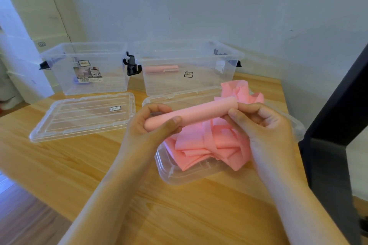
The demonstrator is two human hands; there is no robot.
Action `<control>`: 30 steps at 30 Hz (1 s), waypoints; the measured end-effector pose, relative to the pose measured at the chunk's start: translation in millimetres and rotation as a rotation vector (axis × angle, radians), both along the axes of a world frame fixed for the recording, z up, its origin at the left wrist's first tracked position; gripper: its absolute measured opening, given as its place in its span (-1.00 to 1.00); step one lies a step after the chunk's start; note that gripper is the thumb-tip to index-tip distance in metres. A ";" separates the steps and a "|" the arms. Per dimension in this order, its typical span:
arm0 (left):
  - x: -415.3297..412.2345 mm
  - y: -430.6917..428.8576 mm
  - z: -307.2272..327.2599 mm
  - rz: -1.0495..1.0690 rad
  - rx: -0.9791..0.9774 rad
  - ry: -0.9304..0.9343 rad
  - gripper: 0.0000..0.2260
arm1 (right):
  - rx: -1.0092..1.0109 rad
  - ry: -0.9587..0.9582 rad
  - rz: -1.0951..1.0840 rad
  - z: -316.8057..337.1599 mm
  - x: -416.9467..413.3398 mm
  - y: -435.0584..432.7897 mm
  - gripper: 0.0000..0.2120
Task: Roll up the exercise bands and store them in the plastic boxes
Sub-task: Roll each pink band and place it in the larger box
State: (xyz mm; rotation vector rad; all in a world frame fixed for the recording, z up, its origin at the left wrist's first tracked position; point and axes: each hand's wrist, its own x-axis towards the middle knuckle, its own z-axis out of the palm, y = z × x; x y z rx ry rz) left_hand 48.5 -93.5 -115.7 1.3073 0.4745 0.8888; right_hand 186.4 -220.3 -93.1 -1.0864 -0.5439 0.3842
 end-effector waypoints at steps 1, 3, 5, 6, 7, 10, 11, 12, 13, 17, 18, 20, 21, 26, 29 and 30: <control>-0.4 1.3 -0.9 -0.004 0.004 0.003 -0.68 | 0.001 -0.012 -0.005 -0.3 -0.1 0.5 -0.88; -1.2 3.5 -1.3 -0.007 0.015 0.017 -0.65 | -0.001 -0.032 -0.009 -1.4 0.5 0.3 -0.86; -1.7 5.3 -1.2 -0.017 0.029 0.030 -0.61 | -0.001 -0.044 -0.006 -2.0 1.9 -0.9 -0.86; -2.3 5.7 -1.0 -0.026 0.033 0.033 -0.62 | 0.001 -0.046 0.001 -2.0 2.7 -1.6 -0.88; -3.1 5.9 -1.0 -0.038 0.036 0.032 -0.63 | 0.002 -0.042 0.012 -2.4 3.6 -1.7 -0.91; -5.3 7.3 -1.9 -0.053 0.050 0.028 -0.65 | -0.009 -0.031 0.047 -3.4 5.3 -1.3 -0.94; -5.9 7.8 -2.7 -0.058 0.054 0.026 -0.65 | -0.021 -0.036 0.050 -3.9 5.5 -0.7 -0.94; -6.3 7.8 -2.2 -0.062 0.052 0.021 -0.66 | -0.031 -0.043 0.053 -4.2 5.2 -0.2 -0.94; -7.0 7.9 -1.9 -0.063 0.050 0.018 -0.65 | -0.036 -0.050 0.060 -4.1 4.7 0.1 -0.94; -10.7 10.8 -0.3 -0.039 0.049 0.020 -0.64 | -0.046 -0.087 0.092 -6.3 3.6 1.1 -0.93; -11.7 11.2 0.5 -0.034 0.056 0.026 -0.64 | -0.057 -0.103 0.098 -7.8 4.1 1.2 -0.94; -12.1 10.8 1.6 -0.047 0.065 0.038 -0.63 | -0.078 -0.138 0.097 -9.0 3.7 1.4 -0.91; -11.5 10.3 1.6 -0.055 0.065 0.044 -0.62 | -0.083 -0.146 0.093 -9.0 3.4 1.5 -0.86; -8.4 6.6 3.5 -0.092 0.008 0.019 -0.62 | -0.054 -0.125 0.073 -6.6 4.2 0.2 -0.86; -6.9 5.8 3.9 -0.093 -0.023 0.002 -0.67 | -0.041 -0.100 0.093 -6.0 4.3 0.1 -0.87; -6.7 5.1 3.8 -0.099 -0.035 0.001 -0.69 | -0.037 -0.091 0.100 -5.6 4.2 0.3 -0.88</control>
